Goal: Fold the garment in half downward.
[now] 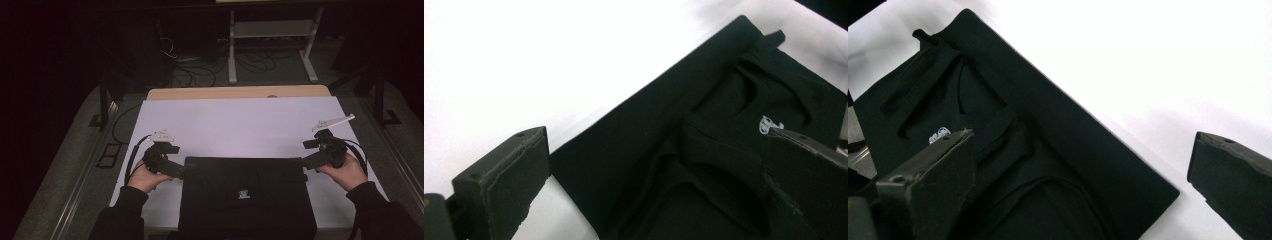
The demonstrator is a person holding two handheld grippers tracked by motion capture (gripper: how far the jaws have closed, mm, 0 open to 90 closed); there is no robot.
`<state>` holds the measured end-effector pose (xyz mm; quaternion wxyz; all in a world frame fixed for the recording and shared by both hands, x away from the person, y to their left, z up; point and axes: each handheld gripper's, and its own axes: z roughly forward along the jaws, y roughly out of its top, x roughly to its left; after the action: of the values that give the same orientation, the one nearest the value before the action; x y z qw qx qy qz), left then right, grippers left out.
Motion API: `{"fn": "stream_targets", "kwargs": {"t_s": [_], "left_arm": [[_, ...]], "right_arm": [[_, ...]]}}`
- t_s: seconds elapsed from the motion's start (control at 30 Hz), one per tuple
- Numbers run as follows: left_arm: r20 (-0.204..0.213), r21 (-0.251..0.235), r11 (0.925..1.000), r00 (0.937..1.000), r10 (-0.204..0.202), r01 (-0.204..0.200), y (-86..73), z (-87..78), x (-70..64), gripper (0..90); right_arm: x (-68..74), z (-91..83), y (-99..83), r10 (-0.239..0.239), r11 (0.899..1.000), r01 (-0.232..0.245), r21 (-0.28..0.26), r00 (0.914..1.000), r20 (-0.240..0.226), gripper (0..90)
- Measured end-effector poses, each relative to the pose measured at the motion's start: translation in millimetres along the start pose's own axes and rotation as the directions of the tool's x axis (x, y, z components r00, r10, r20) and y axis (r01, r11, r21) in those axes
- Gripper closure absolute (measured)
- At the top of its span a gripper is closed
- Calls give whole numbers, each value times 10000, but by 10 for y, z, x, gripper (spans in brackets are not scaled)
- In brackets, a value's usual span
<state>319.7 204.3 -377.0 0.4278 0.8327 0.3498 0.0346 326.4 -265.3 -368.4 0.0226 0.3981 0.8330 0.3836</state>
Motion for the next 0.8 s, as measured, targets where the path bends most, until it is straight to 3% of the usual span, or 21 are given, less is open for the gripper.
{"fn": "stream_targets", "kwargs": {"t_s": [0.13,0.2,0.8], "left_arm": [[-8,90,9998,9999,167,-167,-24,47,43,0],[-210,158,9994,9993,317,-314,-34,77,67,0],[-251,-397,9987,9992,320,-330,-47,223,249,0]], "right_arm": [[-40,35,12,-87,9999,86,-55,10000,-31,0],[-59,57,18,-121,9999,120,-50,9999,-25,0],[-190,240,17,-123,9997,120,214,9999,119,0]]}}
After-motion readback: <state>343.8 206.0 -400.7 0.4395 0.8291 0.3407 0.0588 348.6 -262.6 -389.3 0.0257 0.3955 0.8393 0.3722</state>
